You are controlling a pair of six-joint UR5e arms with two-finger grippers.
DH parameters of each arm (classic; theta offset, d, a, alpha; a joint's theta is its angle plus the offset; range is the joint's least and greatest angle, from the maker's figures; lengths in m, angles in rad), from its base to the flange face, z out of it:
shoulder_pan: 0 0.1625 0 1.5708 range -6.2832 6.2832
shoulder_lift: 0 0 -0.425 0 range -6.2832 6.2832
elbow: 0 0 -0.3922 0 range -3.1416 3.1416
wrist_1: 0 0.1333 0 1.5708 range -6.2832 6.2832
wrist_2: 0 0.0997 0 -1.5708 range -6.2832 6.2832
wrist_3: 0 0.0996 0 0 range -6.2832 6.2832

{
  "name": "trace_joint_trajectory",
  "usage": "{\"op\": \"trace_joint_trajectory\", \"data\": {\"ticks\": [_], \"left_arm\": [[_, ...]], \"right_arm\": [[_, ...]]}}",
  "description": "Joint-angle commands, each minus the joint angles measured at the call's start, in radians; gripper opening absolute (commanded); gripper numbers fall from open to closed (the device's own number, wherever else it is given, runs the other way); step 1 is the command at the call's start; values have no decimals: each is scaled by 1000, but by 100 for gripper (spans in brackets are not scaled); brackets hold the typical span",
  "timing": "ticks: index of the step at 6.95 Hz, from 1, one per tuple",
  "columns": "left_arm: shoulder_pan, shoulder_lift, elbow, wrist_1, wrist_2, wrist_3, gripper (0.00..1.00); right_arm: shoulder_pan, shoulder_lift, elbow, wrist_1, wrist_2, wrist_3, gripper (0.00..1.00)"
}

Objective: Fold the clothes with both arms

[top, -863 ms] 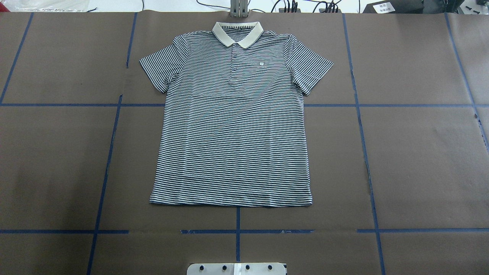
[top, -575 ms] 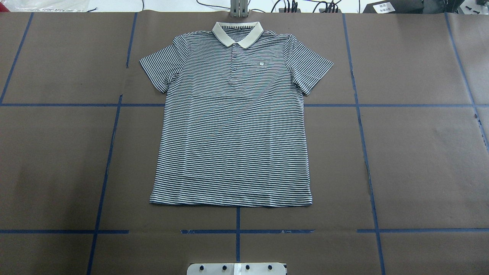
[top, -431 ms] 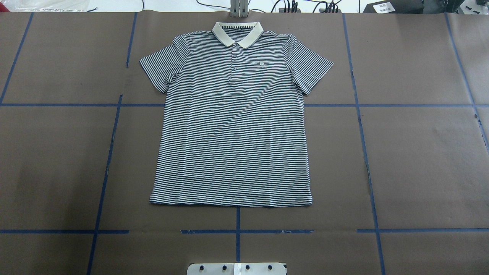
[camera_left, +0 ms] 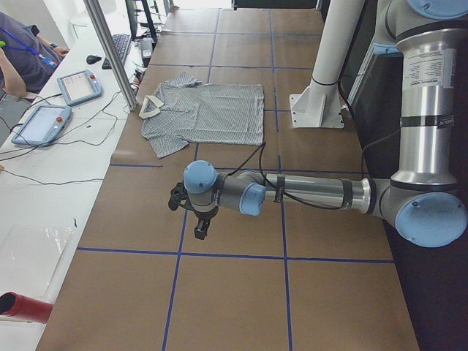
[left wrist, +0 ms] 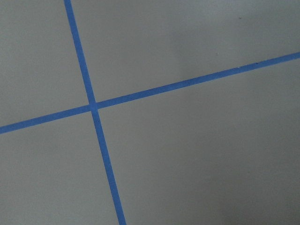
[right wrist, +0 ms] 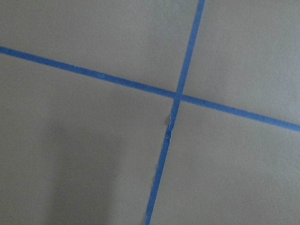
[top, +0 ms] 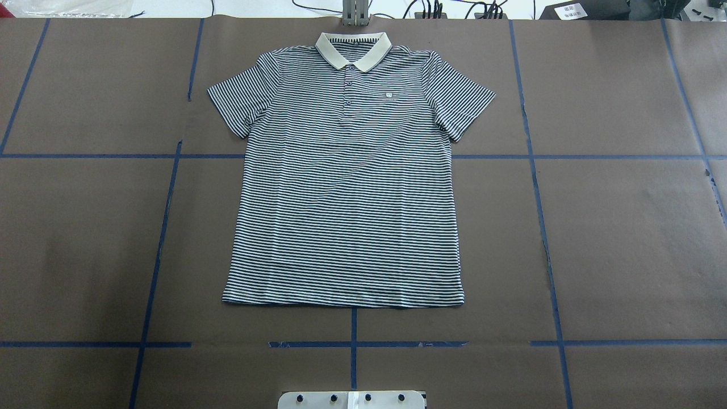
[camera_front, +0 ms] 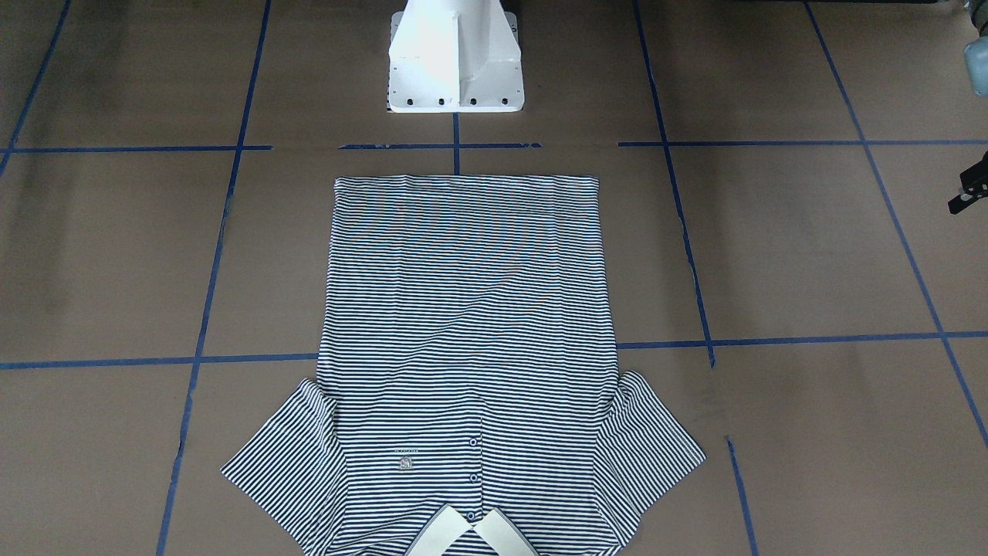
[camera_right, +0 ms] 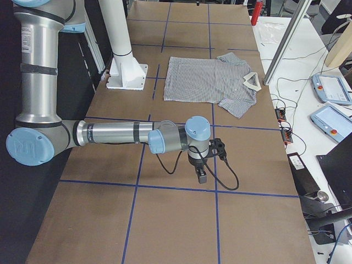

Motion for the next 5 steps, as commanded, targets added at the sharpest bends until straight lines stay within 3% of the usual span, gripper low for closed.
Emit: {"op": "trace_joint_trajectory", "data": {"ticks": [1,2,3,5], "left_arm": [[-1,-83,16,-174,32,-6,100],[-1,-152,16,-195,98,-61,100],[-1,-218,49,-251,106,-73,100],[1,-231,91,-400,106,-75,100]], "right_arm": [[1,96,-51,156,-23,39,100],[1,112,-62,160,-25,169,100],[1,112,-69,186,-21,197,100],[-1,171,-86,232,-8,281,100]]}}
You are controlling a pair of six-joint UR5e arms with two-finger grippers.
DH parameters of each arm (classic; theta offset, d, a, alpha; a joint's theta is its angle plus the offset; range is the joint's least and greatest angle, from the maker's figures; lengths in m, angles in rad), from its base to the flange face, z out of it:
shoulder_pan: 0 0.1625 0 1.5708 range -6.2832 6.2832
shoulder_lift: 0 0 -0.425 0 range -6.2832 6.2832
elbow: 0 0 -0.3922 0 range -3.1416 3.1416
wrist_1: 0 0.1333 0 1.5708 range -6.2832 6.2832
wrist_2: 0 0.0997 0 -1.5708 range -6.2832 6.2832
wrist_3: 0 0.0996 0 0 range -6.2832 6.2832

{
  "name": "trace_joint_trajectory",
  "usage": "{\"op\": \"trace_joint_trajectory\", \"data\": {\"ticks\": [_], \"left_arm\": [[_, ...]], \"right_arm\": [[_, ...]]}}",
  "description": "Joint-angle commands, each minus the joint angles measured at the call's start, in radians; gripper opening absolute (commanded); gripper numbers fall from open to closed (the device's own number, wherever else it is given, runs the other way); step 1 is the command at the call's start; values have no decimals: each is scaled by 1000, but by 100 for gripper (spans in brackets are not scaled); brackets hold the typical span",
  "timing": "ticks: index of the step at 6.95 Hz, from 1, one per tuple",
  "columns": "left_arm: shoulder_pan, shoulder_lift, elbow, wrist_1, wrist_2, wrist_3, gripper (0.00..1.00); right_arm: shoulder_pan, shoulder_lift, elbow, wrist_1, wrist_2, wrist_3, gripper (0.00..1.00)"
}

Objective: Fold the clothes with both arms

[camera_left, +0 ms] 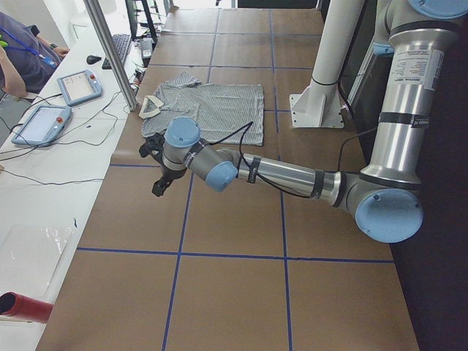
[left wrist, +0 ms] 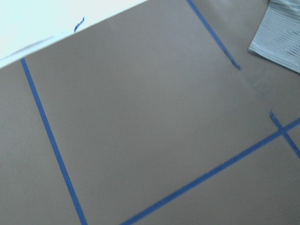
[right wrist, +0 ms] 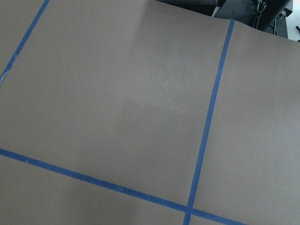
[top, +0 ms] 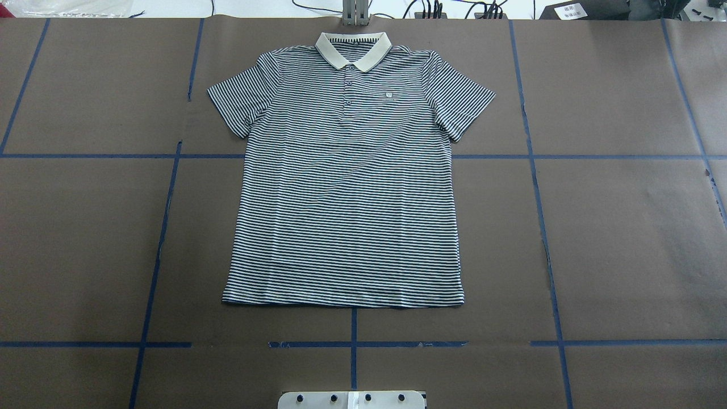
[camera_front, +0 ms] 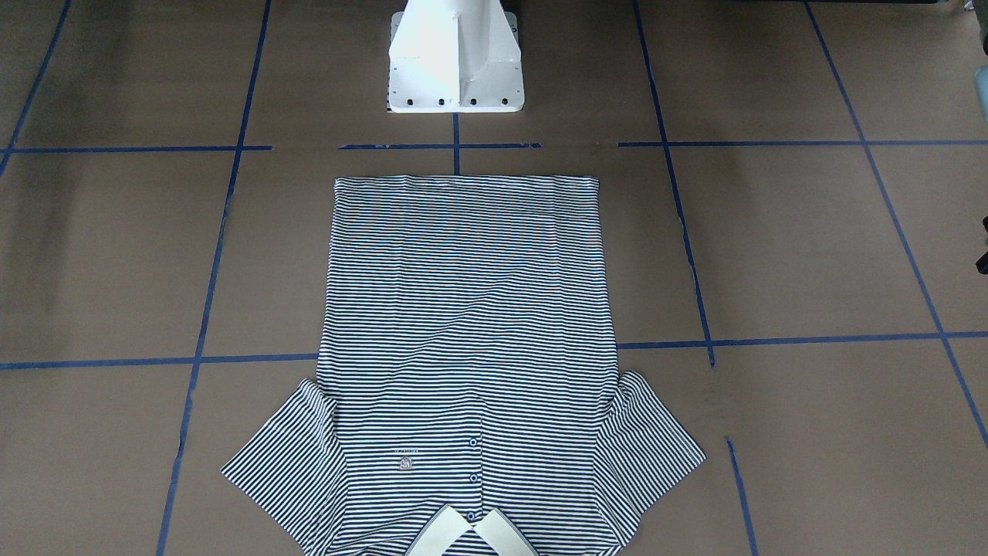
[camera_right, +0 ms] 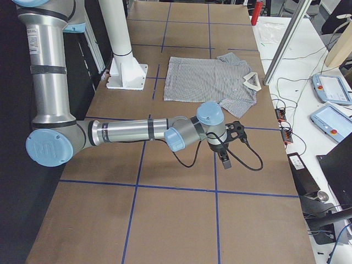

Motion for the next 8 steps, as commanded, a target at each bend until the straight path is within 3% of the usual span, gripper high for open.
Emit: {"op": "trace_joint_trajectory", "data": {"ticks": [1,4,6,8], "left_arm": [[1,-23,21,-96,5,-5,100],[1,-23,12,-98,5,-5,100],[1,-23,9,-98,3,-5,100],[1,-23,9,-99,3,-5,100]], "right_arm": [[-27,99,-11,21,6,85,100],[-191,335,-44,24,-26,470,100],[-352,444,-83,53,-222,676,99],[-484,542,-298,316,-367,906,99]]}}
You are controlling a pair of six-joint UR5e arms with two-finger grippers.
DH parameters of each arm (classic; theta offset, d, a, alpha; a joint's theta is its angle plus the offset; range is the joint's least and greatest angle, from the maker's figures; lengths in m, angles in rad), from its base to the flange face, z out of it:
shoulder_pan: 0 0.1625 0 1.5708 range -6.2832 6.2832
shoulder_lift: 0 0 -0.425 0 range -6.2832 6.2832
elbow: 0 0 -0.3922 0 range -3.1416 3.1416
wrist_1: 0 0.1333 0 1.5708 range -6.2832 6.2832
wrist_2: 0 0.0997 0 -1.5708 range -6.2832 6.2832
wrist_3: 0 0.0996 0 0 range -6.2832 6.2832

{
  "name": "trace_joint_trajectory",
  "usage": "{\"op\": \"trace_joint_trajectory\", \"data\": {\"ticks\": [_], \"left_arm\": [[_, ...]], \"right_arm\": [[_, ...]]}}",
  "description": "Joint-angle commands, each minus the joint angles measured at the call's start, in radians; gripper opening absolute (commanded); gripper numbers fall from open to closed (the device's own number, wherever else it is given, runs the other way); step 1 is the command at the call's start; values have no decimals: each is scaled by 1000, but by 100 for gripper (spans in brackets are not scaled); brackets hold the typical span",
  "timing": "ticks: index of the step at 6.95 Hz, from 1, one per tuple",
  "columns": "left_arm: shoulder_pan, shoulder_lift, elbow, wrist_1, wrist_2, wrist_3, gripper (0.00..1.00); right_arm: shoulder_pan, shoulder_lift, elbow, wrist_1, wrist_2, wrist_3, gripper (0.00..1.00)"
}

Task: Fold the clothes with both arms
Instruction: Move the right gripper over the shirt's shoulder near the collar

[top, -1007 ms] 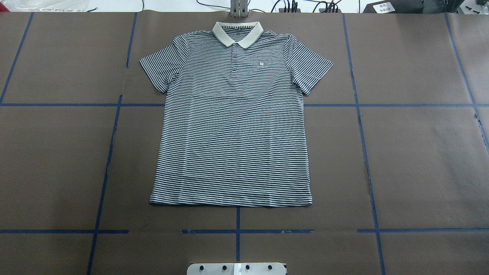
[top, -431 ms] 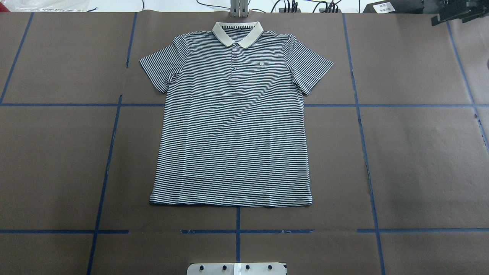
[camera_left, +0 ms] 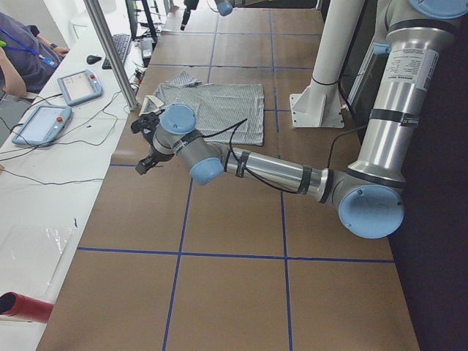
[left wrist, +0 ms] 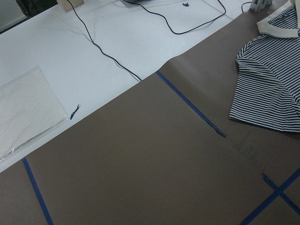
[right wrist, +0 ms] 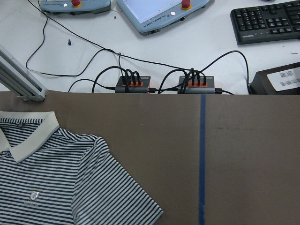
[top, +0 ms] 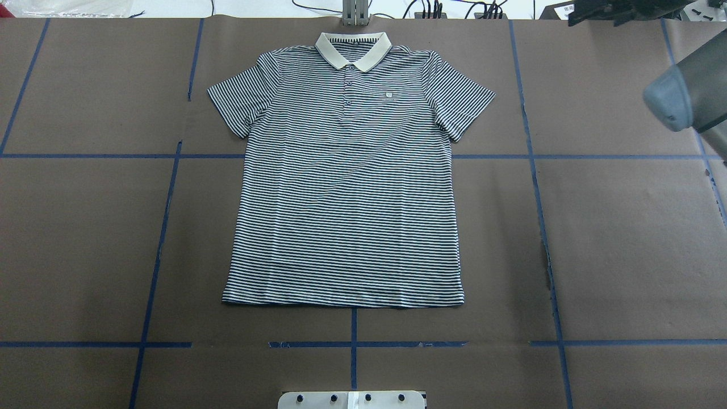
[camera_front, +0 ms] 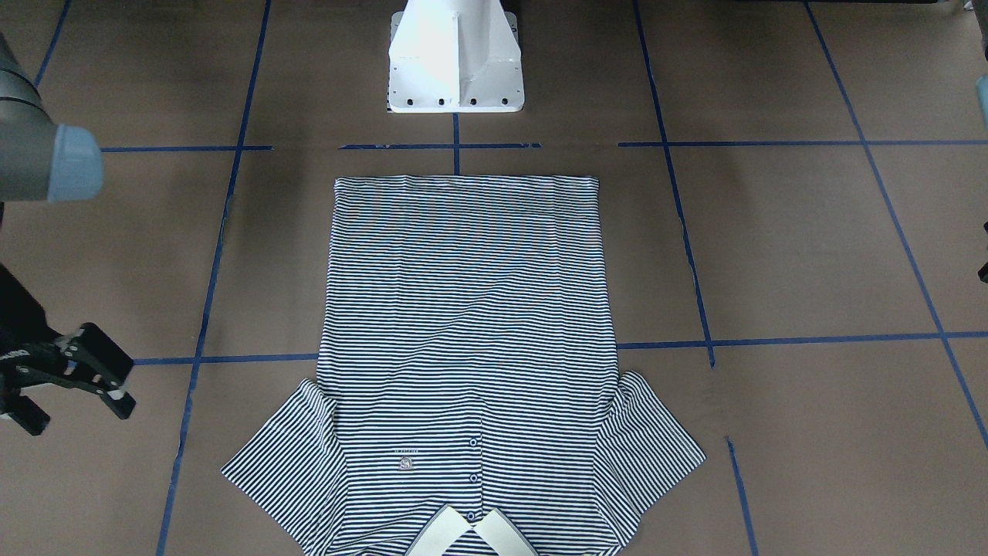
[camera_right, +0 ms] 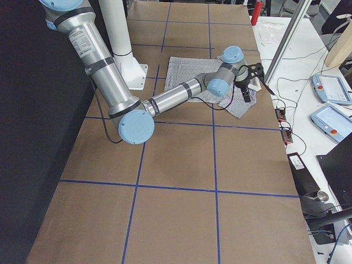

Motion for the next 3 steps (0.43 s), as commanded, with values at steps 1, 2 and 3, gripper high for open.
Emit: {"op": "trace_joint_trajectory", "data": {"ticks": [1,2,3], "left_arm": [[0,1,0,-1,0,0,100],[0,1,0,-1,0,0,100],[0,1,0,-1,0,0,100]], "right_arm": [[-115,110,-256,186,-154,135,96],[-129,112,-297,197,-179,117,92],[-153,120,-361,198,-239,58,89]]}}
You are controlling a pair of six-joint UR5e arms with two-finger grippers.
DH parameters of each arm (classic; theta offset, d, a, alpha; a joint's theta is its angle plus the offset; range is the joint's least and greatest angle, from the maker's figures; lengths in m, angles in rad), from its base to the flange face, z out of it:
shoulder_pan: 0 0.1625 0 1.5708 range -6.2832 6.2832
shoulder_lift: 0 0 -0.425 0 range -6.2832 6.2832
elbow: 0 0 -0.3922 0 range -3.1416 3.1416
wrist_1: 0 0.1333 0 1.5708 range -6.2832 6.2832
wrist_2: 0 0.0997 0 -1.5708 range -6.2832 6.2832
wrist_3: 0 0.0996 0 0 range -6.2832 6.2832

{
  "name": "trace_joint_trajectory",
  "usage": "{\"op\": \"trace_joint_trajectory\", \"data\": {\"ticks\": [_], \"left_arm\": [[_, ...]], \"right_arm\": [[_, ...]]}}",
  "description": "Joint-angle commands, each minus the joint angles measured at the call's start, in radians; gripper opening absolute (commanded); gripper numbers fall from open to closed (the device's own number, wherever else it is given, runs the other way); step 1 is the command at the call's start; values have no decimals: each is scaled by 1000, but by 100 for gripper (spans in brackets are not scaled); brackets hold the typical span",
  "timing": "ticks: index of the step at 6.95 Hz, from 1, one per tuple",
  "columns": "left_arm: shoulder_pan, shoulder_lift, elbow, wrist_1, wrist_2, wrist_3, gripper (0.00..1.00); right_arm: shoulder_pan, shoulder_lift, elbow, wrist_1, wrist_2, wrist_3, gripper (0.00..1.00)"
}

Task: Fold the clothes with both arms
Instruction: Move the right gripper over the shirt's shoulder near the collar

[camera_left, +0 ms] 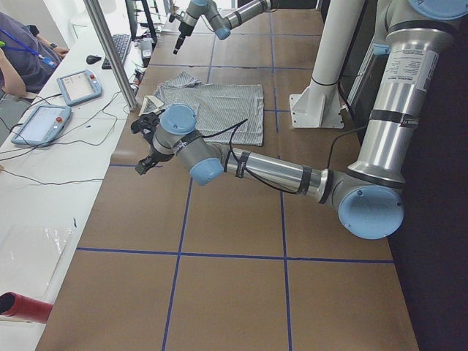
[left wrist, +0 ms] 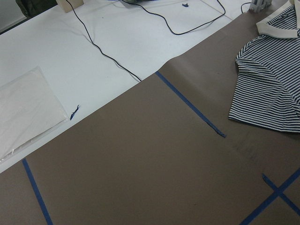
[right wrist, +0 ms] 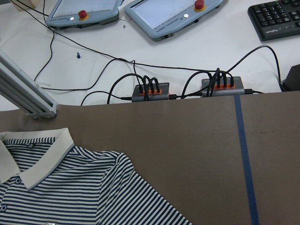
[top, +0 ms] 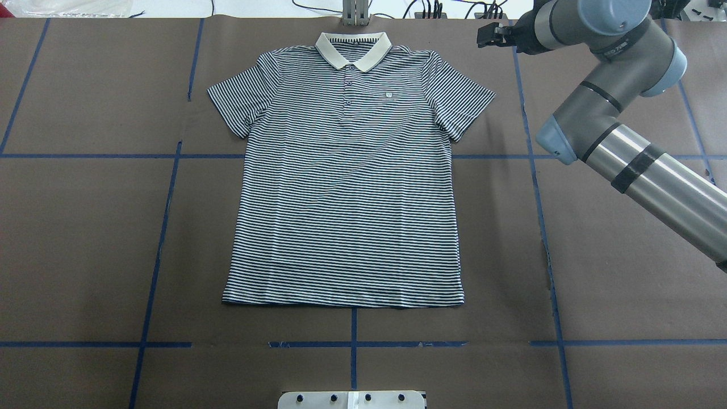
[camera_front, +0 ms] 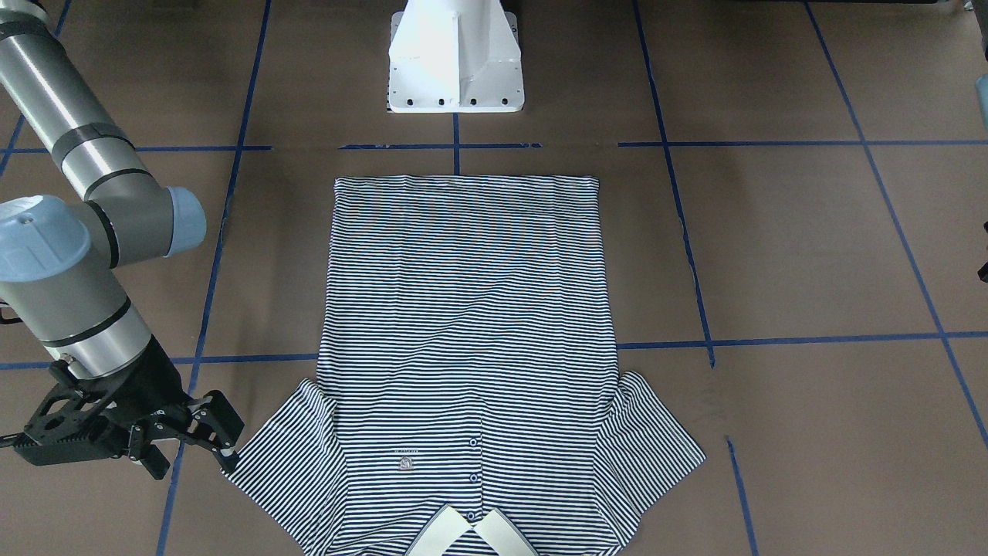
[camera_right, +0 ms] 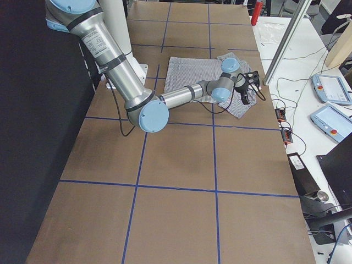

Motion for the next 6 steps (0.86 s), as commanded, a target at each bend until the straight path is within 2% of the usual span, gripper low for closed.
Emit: {"op": "trace_joint_trajectory", "data": {"ticks": [1,2,6], "left_arm": [[0,0,1,0,0,0,100],[0,-1,2,0,0,0,100],[0,0,2,0,0,2,100]], "right_arm": [[-50,18,-104,15,-81,-64,87],[-75,18,-131,16,-113,-64,85],[-92,17,-151,18,-118,-61,77]]}}
